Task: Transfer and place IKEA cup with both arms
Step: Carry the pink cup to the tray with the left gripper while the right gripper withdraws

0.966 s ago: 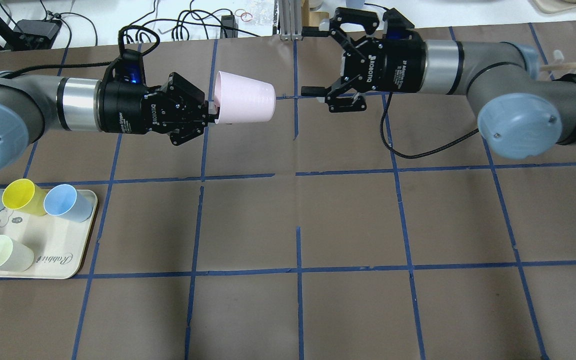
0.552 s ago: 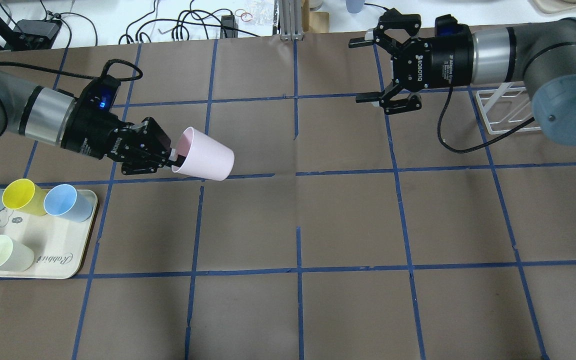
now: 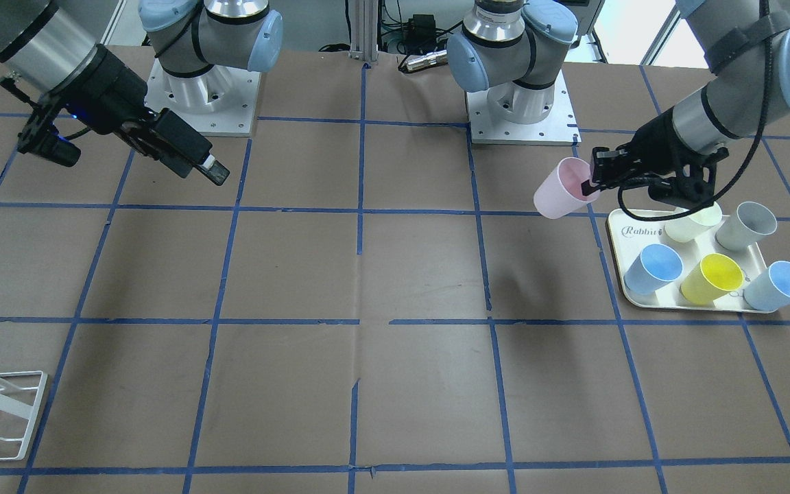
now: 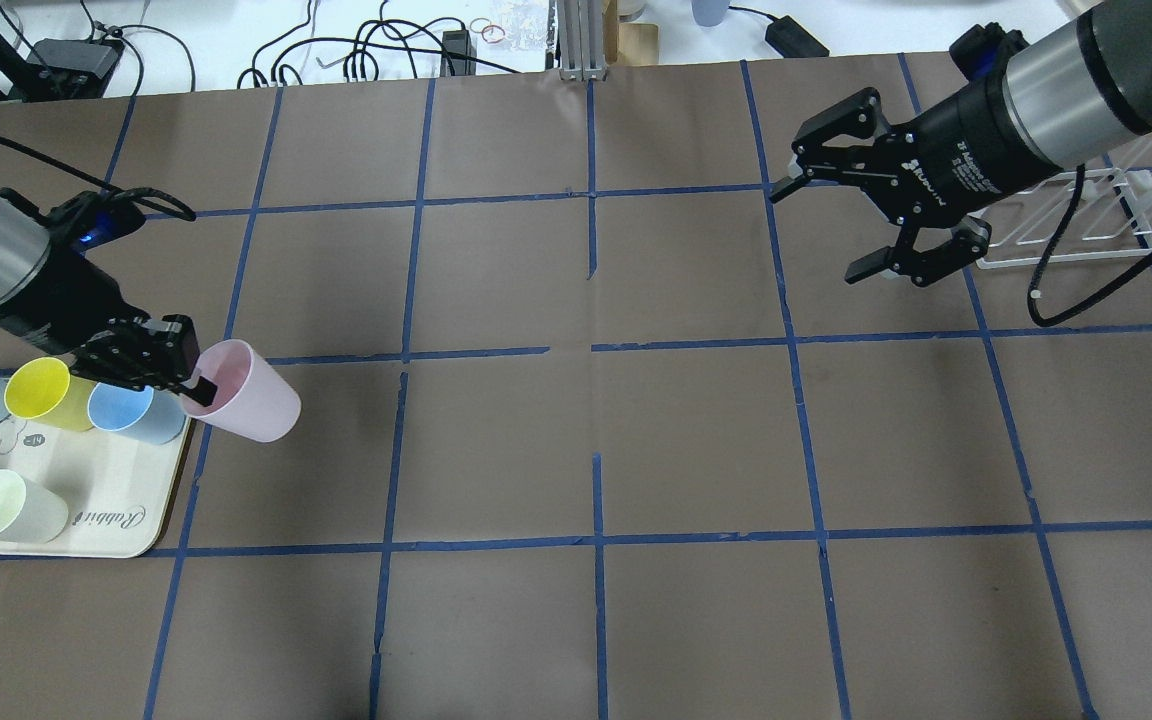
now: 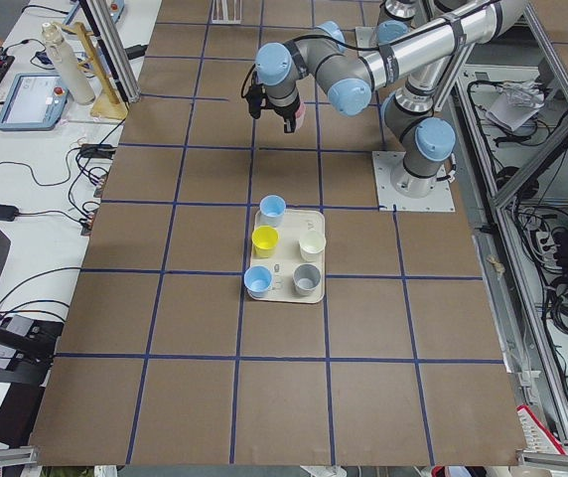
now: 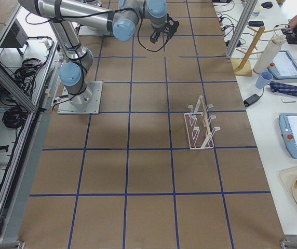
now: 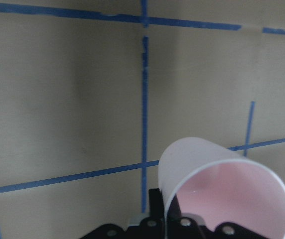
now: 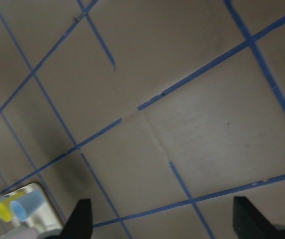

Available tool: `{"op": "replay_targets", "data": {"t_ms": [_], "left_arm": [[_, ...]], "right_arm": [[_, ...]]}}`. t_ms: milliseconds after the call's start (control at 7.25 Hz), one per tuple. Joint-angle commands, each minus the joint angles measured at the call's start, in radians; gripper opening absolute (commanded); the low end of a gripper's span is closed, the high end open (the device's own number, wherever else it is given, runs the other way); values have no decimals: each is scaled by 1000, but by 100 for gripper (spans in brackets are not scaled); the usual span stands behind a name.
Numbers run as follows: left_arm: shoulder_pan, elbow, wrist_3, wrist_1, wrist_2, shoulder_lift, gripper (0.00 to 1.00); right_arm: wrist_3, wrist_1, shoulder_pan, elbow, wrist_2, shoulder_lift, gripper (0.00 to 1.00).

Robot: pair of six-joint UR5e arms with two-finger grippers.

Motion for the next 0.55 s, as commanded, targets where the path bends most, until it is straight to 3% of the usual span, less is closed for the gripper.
{"op": "replay_targets", "data": {"t_ms": [0,138,414], "left_arm": [[179,-88,210,188,73,-19,0],[229,-130,305,256,123,-18,0],[258,-164,412,320,148,-22,0]], "right_arm": [[15,0,138,-27,-355,-17,100],[1,2,175,-21,-422,-18,100],[-121,22,164,-23,-436,-12,100]]}}
